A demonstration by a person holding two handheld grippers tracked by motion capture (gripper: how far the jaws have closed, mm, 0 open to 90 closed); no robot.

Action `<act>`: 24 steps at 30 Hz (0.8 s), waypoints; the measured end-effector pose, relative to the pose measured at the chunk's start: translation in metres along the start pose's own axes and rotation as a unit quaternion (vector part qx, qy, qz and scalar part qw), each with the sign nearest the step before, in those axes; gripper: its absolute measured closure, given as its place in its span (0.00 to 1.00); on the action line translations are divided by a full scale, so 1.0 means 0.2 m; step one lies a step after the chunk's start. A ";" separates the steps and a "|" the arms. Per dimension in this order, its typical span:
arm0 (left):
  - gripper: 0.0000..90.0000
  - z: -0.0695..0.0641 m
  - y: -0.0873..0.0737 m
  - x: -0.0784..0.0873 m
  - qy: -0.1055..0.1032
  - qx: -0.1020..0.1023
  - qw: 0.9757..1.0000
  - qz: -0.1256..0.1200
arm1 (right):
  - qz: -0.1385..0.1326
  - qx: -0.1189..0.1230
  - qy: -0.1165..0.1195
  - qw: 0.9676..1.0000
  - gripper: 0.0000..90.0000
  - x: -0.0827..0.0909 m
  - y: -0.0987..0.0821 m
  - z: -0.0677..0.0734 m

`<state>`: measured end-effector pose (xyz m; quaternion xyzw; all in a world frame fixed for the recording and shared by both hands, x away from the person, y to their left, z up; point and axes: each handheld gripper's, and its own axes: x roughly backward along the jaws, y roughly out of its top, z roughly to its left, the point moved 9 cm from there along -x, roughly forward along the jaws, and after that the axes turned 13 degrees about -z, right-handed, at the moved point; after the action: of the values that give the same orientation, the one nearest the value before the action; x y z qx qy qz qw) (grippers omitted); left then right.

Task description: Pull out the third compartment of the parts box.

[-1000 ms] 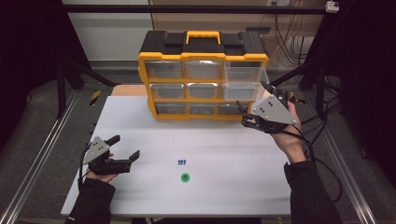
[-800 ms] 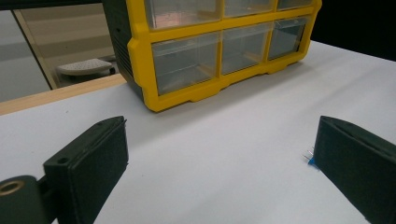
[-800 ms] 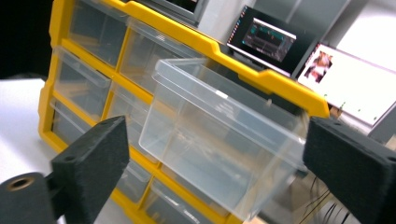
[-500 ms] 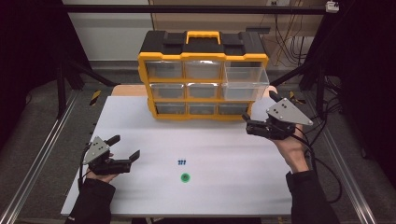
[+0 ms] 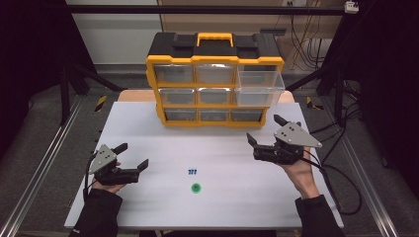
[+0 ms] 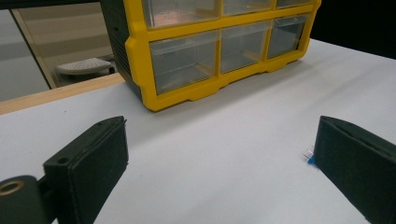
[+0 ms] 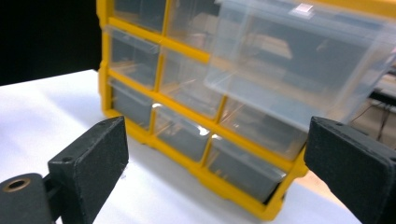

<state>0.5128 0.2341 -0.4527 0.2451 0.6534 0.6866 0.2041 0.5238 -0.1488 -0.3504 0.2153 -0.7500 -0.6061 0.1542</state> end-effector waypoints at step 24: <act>0.03 0.00 0.00 0.00 -0.001 0.002 1.000 -0.002 | 0.048 -0.104 0.056 0.992 0.05 -0.04 -0.23 0.26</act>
<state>0.5126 0.2345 -0.4522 0.2450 0.6548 0.6848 0.2055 0.5115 -0.1083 -0.4074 0.1956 -0.6824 -0.6599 0.2462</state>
